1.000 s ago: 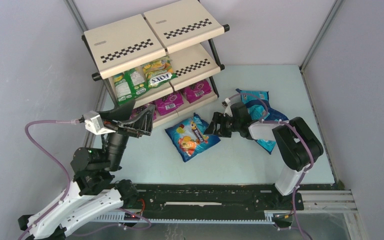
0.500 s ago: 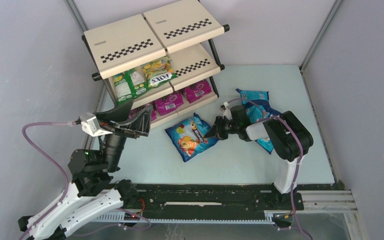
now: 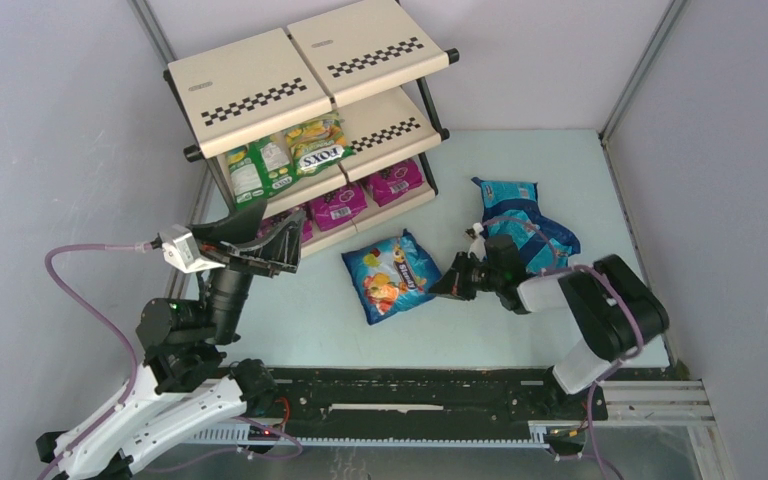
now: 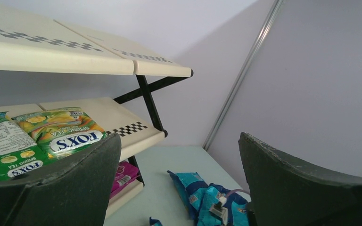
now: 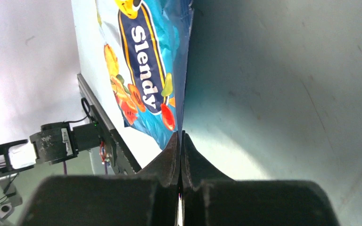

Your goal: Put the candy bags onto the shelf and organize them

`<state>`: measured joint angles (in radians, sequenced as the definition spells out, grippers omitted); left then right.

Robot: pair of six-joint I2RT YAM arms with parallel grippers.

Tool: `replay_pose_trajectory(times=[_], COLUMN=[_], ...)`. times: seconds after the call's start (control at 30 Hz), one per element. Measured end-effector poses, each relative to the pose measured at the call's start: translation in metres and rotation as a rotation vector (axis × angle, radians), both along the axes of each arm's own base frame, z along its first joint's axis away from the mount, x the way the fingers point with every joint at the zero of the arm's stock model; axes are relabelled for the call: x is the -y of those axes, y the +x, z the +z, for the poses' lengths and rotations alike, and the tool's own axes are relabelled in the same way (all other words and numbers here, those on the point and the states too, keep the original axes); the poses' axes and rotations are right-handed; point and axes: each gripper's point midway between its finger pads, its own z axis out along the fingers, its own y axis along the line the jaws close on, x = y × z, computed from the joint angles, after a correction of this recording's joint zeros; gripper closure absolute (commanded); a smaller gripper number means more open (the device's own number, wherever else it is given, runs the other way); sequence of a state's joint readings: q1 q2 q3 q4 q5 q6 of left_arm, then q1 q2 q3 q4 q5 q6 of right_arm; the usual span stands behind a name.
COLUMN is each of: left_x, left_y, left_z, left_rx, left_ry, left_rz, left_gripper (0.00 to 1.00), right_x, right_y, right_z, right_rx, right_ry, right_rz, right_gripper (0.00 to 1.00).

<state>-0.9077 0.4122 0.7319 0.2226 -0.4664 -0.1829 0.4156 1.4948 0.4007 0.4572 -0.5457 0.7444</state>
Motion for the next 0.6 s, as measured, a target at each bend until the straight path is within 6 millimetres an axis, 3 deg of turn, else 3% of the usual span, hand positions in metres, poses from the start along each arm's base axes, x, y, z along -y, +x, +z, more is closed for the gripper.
replay_pose_trajectory(times=[0.17,0.23,0.33,0.5,0.6], left_x=[0.004,0.007,0.010,0.016,0.019], left_y=[0.003,0.004,0.006,0.008,0.008], left_z=[-0.003,-0.004,-0.006,-0.009,-0.011], left_rx=[-0.009,-0.012,-0.018,-0.026,-0.032], left_ry=[0.013,0.019,0.028,0.037,0.039], left_rz=[-0.003,-0.006,-0.009,-0.026,-0.034], left_gripper=[0.00,0.00,0.00,0.00,0.00], right_x=[0.034,0.038,0.036,0.025,0.010], right_y=[-0.016,-0.023,-0.036,-0.059,-0.070], right_z=[0.002,0.008,0.008,-0.013,-0.024], right_rx=[0.055,0.089,0.111,0.067,0.027], right_ry=[-0.156,-0.192,-0.211,-0.199,-0.203], right_rz=[-0.146,-0.167,-0.162,-0.125,-0.065], right_gripper=[1.00,0.99,0.95,0.87,0.75])
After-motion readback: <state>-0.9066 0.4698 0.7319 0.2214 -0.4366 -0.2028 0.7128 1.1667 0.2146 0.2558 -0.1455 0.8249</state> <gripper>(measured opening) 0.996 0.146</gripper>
